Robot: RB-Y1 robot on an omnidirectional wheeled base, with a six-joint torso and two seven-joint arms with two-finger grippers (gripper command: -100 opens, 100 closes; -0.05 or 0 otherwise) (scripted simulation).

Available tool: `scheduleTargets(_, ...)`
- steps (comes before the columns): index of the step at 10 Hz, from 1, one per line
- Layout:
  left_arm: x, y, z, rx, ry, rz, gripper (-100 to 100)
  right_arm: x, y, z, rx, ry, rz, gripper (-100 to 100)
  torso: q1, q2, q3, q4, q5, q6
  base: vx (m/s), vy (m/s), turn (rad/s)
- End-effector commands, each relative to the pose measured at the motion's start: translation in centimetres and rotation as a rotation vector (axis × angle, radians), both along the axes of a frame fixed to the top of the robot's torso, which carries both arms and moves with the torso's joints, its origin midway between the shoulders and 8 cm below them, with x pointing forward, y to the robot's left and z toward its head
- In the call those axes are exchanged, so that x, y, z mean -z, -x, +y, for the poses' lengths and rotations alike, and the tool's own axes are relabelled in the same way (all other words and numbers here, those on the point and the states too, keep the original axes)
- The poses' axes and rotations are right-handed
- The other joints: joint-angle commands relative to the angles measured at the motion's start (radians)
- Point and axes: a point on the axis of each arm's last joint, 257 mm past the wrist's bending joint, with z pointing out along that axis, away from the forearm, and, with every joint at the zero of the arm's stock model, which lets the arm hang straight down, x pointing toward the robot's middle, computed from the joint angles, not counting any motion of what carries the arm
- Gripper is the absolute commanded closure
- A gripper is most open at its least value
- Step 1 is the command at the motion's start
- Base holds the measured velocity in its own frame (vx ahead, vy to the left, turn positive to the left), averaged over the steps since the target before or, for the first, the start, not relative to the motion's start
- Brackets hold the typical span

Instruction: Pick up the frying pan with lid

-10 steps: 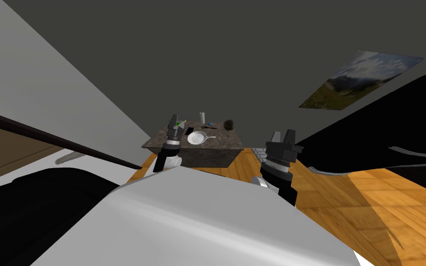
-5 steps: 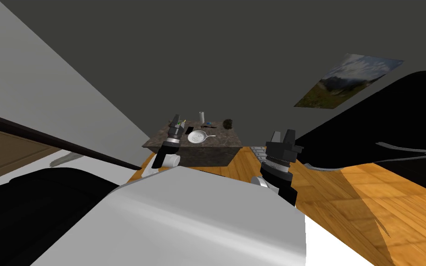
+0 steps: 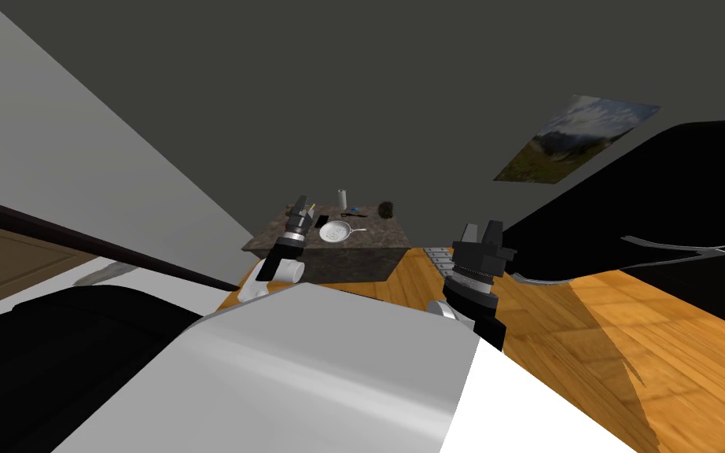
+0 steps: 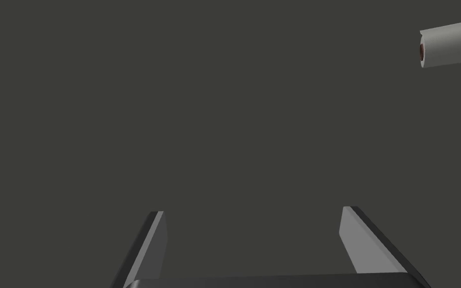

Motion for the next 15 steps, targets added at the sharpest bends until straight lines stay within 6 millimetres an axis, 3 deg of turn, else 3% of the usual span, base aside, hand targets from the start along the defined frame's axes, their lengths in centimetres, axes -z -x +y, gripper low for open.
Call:
scheduleTargets(1, 0.6, -0.6, 0.6, -0.016, 0.000, 0.036, -100, 0.0, 0.0, 0.0, 0.000, 0.000, 0.000, 0, 0.000, 0.000, 0.000, 0.000, 0.000, 0.000, -0.039, 0.010, -0.046)
scheduleTargets(15, 6.5, -2.7, 5.5, -0.128, 0.067, 0.325, -100, 0.0, 0.0, 0.0, 0.000, 0.000, 0.000, 0, -0.001, -0.002, -0.001, 0.000, 0.000, 0.000, -0.016, -0.003, -0.042)
